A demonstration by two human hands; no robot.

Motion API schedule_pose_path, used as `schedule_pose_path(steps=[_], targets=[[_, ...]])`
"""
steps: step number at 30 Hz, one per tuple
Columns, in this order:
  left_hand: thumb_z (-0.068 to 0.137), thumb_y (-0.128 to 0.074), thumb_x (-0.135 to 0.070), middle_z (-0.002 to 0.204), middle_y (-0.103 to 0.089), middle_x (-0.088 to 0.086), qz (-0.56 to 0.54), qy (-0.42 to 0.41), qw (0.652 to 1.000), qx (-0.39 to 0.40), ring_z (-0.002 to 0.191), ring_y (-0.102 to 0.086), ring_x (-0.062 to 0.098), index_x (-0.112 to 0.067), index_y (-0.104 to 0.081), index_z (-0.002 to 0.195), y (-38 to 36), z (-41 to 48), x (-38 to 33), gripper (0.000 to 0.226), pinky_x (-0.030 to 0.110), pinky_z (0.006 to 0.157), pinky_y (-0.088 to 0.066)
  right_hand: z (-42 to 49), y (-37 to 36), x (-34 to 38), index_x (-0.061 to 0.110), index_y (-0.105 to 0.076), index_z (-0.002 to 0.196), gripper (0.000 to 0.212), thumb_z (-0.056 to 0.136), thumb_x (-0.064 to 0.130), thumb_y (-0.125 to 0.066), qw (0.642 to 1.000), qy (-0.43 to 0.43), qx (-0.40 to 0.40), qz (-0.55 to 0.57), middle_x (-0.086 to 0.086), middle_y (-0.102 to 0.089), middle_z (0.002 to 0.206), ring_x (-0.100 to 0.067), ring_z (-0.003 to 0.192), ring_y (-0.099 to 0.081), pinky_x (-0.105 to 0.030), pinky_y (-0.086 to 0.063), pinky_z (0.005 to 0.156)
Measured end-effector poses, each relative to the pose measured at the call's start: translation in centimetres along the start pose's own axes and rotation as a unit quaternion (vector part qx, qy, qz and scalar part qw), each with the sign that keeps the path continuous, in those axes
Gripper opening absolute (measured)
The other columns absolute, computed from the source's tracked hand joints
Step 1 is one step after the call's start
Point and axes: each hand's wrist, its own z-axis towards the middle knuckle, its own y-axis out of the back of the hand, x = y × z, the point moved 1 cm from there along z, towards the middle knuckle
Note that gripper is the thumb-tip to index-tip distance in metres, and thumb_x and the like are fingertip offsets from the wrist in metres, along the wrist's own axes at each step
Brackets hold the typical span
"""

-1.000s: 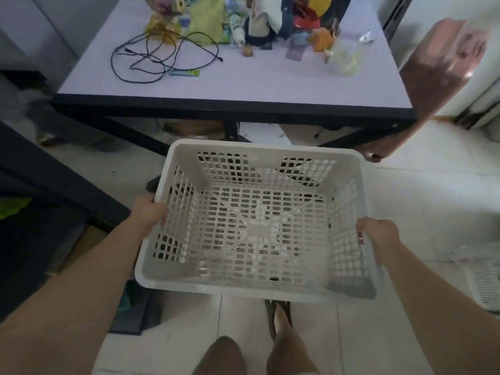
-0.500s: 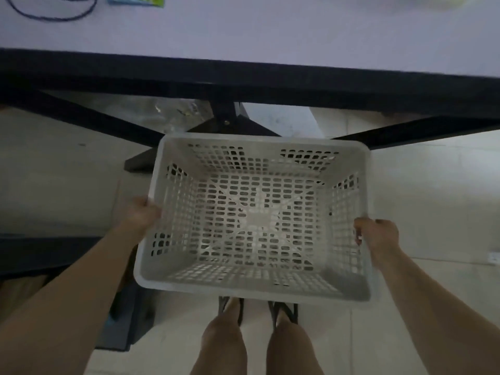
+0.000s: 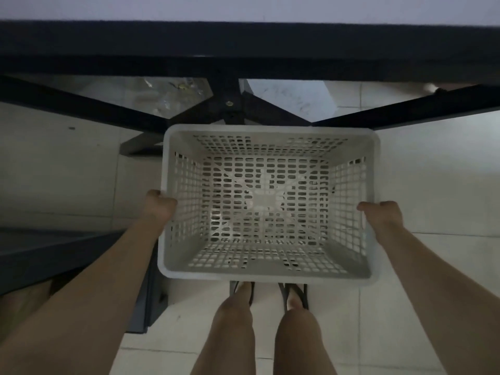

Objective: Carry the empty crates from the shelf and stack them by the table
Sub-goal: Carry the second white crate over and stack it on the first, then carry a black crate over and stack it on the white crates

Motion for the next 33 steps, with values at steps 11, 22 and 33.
schedule_pose_path(steps=[11, 22, 33], targets=[[0.092, -0.049, -0.013, 0.104, -0.052, 0.008, -0.035, -0.077, 0.996, -0.033, 0.104, -0.050, 0.026, -0.004, -0.058, 0.108, 9.9, -12.7, -5.6, 0.020, 0.032, 0.088, -0.043, -13.0, 5.6, 9.3, 0.008, -0.055, 0.072, 0.015, 0.085, 0.014, -0.055, 0.898, 0.241, 0.230, -0.289, -0.011, -0.055, 0.078, -0.020, 0.067, -0.051, -0.024, -0.038, 0.057], [0.094, -0.049, -0.011, 0.092, -0.057, 0.011, -0.192, 0.021, 0.971, -0.138, 0.086, -0.052, 0.023, -0.004, -0.064, 0.084, 15.2, -29.9, 13.8, 0.019, 0.022, 0.072, -0.040, -30.0, 1.1, 10.7, 0.003, -0.061, 0.108, 0.029, 0.091, 0.026, -0.057, 0.818, 0.373, 0.285, -0.333, -0.021, -0.066, 0.094, -0.023, 0.073, -0.059, -0.040, -0.055, 0.079], [0.089, -0.054, -0.004, 0.093, -0.061, 0.026, -0.341, 0.162, 0.882, -0.281, 0.087, -0.057, 0.034, 0.010, -0.062, 0.109, 18.5, -48.9, 42.1, 0.025, 0.039, 0.075, -0.044, -54.4, -6.6, -6.9, 0.002, -0.052, 0.127, 0.041, 0.093, 0.025, -0.055, 0.602, 0.511, 0.352, -0.503, -0.019, -0.064, 0.114, -0.027, 0.101, -0.065, -0.031, -0.049, 0.072]])
